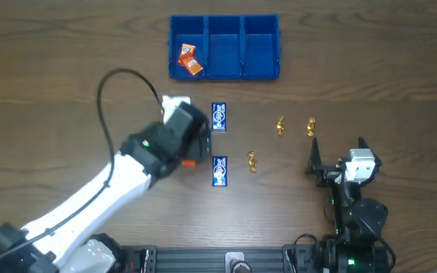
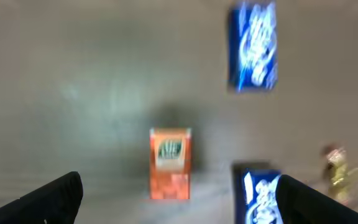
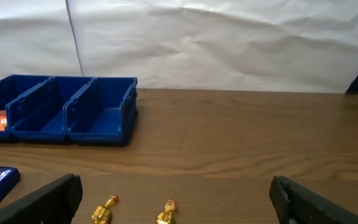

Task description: Sort Candies Into Trays

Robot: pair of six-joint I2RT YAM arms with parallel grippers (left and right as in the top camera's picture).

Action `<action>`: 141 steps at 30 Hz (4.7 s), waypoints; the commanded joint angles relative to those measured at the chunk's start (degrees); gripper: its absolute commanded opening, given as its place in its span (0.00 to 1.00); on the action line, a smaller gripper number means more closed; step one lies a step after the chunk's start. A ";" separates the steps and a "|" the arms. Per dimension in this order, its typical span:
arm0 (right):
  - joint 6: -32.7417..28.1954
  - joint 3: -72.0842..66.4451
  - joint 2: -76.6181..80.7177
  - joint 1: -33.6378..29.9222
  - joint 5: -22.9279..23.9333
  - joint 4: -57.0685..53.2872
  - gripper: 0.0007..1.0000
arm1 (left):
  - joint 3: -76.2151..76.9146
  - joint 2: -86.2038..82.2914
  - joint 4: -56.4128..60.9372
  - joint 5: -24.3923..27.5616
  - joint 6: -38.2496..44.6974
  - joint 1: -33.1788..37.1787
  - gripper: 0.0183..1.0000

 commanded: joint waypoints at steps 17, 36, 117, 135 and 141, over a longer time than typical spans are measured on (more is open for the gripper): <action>-0.81 -0.17 -0.22 -0.26 -0.31 -0.17 1.00 | -5.86 17.16 11.78 -1.36 -5.73 -1.07 0.62; -0.81 -0.17 -0.22 -0.26 -0.28 -0.17 1.00 | 37.46 14.01 -1.05 -13.51 11.54 5.97 0.29; -0.81 -0.15 -0.22 -0.26 -0.28 -0.17 1.00 | -50.82 -78.64 26.47 7.26 23.04 35.63 1.00; 19.34 24.13 26.08 0.70 -36.50 0.33 1.00 | -50.82 -78.64 26.47 7.26 23.04 35.63 1.00; 16.02 49.29 53.83 12.79 -41.97 -19.89 1.00 | -50.82 -78.64 26.47 7.26 23.04 35.63 1.00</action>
